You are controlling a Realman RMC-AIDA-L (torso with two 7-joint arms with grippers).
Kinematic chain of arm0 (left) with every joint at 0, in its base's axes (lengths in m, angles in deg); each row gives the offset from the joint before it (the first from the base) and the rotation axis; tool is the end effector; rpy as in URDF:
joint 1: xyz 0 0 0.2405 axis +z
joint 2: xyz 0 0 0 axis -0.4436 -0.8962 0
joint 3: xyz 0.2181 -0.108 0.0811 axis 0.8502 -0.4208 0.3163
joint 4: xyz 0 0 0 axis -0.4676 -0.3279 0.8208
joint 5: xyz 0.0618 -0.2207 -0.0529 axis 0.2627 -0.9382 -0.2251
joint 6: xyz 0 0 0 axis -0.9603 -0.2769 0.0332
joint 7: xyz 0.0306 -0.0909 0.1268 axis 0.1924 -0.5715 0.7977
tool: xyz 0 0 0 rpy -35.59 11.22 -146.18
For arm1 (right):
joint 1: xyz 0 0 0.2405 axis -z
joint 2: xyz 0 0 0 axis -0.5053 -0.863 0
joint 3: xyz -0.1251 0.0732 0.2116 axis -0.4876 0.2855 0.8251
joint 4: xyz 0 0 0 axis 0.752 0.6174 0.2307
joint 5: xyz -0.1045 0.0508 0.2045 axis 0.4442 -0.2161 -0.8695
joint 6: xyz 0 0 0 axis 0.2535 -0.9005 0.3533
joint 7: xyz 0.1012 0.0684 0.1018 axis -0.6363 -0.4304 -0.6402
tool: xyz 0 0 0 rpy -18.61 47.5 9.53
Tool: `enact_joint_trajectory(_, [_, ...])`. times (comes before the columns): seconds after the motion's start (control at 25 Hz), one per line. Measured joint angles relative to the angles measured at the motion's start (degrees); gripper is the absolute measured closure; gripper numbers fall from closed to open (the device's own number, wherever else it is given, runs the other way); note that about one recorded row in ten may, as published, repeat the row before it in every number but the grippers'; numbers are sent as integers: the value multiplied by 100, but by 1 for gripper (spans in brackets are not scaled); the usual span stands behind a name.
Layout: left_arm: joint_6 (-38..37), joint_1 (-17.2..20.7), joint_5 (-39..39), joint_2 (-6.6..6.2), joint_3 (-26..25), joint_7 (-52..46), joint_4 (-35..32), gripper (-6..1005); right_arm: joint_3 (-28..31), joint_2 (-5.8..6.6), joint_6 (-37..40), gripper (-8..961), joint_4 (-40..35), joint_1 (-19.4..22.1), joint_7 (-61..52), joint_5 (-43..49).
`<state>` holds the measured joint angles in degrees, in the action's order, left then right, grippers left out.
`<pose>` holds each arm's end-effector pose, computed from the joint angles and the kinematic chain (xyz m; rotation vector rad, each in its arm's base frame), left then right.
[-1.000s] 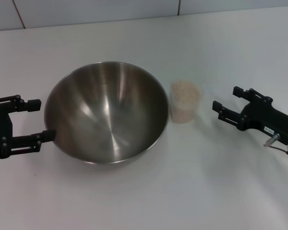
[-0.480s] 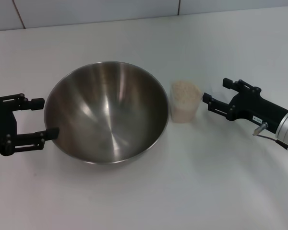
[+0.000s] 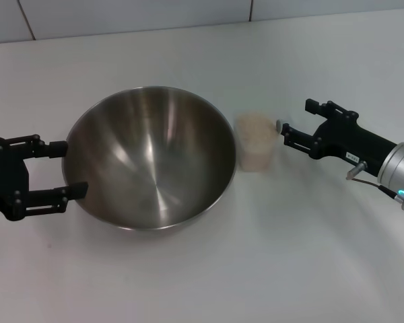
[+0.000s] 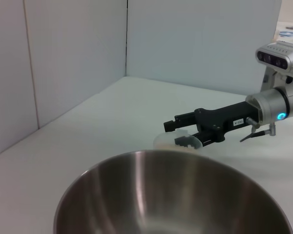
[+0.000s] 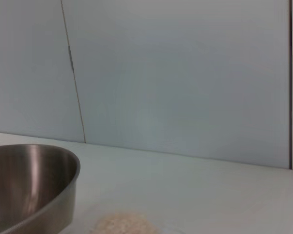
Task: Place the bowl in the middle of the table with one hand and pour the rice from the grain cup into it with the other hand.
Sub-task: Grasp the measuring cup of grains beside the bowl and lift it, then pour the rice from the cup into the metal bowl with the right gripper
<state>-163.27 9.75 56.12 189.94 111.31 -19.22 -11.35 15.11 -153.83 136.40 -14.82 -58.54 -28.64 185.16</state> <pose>-0.2617 0.3185 0.0520 -2.7964 -0.3746 -0.4458 0.3522 0.3413 -0.0558 -2.1504 0.6454 0.6436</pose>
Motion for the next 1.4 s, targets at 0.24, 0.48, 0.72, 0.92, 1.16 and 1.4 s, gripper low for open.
enact_joint_trajectory(0.24, [-3, -30, 16, -2, 0, -26, 8, 242, -38, 0, -21, 196, 35, -14, 0, -3])
enact_joint_trajectory(0.48, [-6, -81, 16, -5, 0, -42, 8, 243, 7, 0, -22, 316, 268, -25, 469, -110])
enact_joint_trajectory(0.72, [-8, -95, 16, -8, 0, -48, 8, 243, 10, 0, -19, 556, 341, -28, 602, -161])
enact_joint_trajectory(0.92, [-8, -113, 15, -8, 0, -55, 6, 243, 18, 0, 18, 794, 318, -23, 605, -181])
enact_joint_trajectory(1.16, [-8, -138, 13, -8, 5, -57, 8, 243, 66, 11, 78, 935, 313, 22, 637, -453])
enact_joint_trajectory(1.4, [-8, -146, 12, -1, 9, -71, 8, 243, 552, 11, 1544, 944, 304, 267, 1208, -896])
